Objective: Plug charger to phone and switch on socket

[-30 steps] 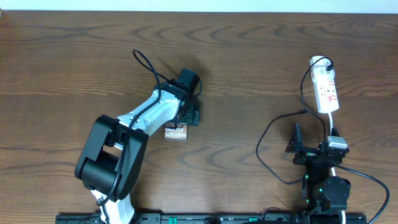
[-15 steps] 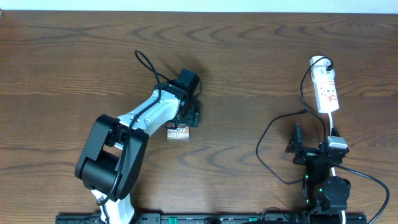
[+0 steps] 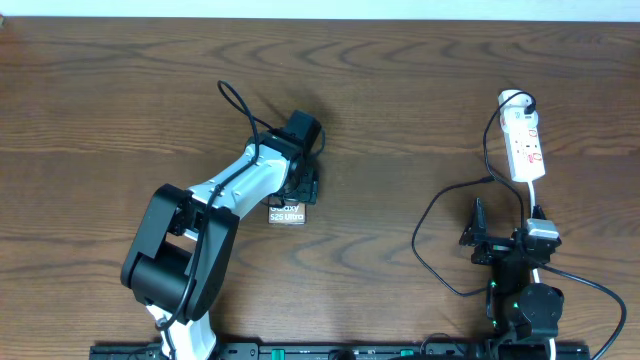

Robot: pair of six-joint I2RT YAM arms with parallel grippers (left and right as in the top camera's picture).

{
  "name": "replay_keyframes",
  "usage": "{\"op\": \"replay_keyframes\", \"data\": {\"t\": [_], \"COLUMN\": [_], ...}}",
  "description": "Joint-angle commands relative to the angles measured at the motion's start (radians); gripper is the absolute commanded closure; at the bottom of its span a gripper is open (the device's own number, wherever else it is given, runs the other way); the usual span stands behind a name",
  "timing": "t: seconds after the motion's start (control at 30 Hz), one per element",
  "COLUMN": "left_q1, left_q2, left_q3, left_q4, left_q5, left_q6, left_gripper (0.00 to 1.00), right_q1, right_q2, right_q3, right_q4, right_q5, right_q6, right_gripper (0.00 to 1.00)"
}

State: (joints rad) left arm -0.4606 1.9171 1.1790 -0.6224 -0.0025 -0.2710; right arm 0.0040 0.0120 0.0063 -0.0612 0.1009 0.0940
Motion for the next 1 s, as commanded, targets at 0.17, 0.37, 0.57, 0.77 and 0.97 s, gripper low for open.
{"op": "replay_keyframes", "data": {"t": [0.17, 0.37, 0.57, 0.77, 0.97], "left_q1": [-0.001, 0.002, 0.02, 0.028, 0.028], "left_q2": [0.041, 0.041, 0.041, 0.041, 0.016], "left_q3": [-0.017, -0.017, -0.018, -0.016, 0.008], "left_q4": [-0.015, -0.04, -0.076, -0.078, -0.096], "left_q5": [0.0, -0.001, -0.001, -0.001, -0.002], "left_q6": [-0.011, -0.127, -0.303, -0.326, -0.306], "left_gripper": [0.29, 0.3, 0.3, 0.32, 0.32], "right_q1": [0.01, 0.01, 0.01, 0.01, 0.01], "right_q2": [-0.005, -0.005, -0.005, -0.005, -0.005], "right_q3": [-0.001, -0.001, -0.001, -0.001, -0.001], "right_q4": [-0.003, -0.003, -0.003, -0.003, -0.003], "right_q5": [-0.003, -0.003, -0.003, -0.003, -0.003], "right_q6": [-0.013, -0.013, -0.013, -0.013, -0.013], "right_gripper": [0.01, 0.01, 0.01, 0.01, 0.01]}}
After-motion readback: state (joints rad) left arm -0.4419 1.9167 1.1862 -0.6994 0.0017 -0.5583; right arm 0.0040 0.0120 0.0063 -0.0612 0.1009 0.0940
